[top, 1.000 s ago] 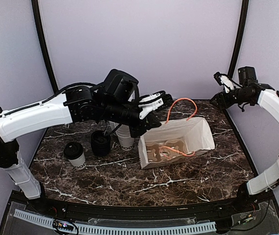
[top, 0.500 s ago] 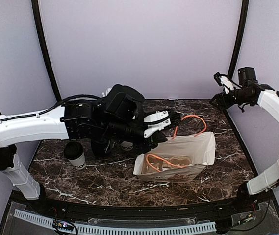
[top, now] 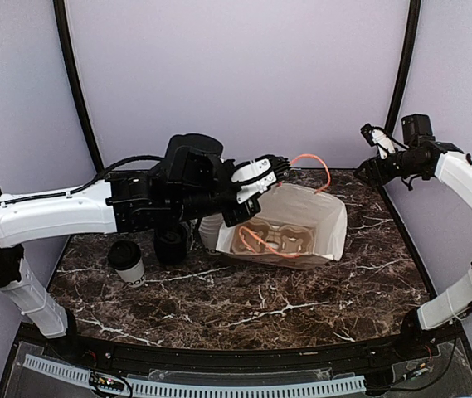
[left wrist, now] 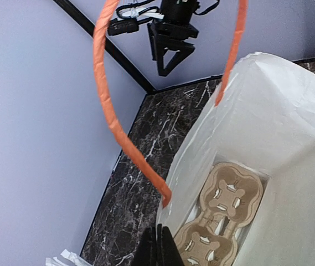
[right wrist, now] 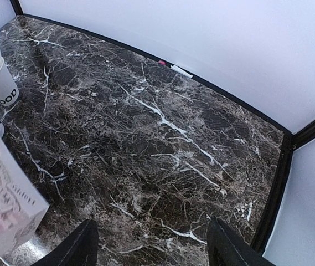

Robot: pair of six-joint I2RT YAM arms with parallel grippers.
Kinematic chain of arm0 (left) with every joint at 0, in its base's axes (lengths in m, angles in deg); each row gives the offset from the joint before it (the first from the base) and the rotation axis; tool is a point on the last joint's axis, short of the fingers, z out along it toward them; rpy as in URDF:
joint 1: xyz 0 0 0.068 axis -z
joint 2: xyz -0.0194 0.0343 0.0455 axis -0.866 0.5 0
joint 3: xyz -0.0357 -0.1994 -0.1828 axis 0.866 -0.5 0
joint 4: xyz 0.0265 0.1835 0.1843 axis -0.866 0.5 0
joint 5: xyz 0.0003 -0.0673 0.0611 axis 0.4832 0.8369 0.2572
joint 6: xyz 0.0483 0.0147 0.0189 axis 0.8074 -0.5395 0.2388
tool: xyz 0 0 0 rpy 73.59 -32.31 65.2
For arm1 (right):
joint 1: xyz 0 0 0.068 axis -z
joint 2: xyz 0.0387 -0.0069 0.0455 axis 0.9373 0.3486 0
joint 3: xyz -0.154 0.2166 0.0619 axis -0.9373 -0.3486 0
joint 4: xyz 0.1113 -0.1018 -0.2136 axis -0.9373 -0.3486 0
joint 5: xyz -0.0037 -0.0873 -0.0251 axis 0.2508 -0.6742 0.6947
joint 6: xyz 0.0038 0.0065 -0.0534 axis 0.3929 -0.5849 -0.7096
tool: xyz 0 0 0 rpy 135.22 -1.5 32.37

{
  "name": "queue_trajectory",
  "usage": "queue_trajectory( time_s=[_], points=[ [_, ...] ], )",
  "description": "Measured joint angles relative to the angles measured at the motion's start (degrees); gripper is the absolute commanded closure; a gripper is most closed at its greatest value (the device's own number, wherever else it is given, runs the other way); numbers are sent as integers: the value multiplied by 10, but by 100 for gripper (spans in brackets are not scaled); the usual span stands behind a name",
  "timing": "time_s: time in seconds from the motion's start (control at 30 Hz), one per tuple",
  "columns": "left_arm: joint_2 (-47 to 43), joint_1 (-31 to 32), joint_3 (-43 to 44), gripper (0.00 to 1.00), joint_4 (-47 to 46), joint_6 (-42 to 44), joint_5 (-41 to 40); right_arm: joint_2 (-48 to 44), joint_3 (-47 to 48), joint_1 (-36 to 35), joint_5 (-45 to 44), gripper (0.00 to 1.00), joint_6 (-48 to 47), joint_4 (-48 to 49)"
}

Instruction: Pack the takeout coffee

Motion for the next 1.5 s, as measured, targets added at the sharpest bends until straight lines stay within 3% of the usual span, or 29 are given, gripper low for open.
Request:
queue_trajectory(
  time_s=[0.2,0.43,0.8,1.17,1.5],
  points=[
    [26,-38,0,100,-32,15,-6,5,-2,0,0,31,0,0],
    [34,-38,-13,100,-29,8,28,30,-2,0,3,31,0,0],
    [22,-35,-18,100,29,-53,144,68,5,0,29,31,0,-5],
    [22,-19,-17,100,74,-86,191,81,13,0,42,31,0,-13],
    [47,-31,76,100,124,-99,199,89,26,0,52,31,-3,-23]
  ],
)
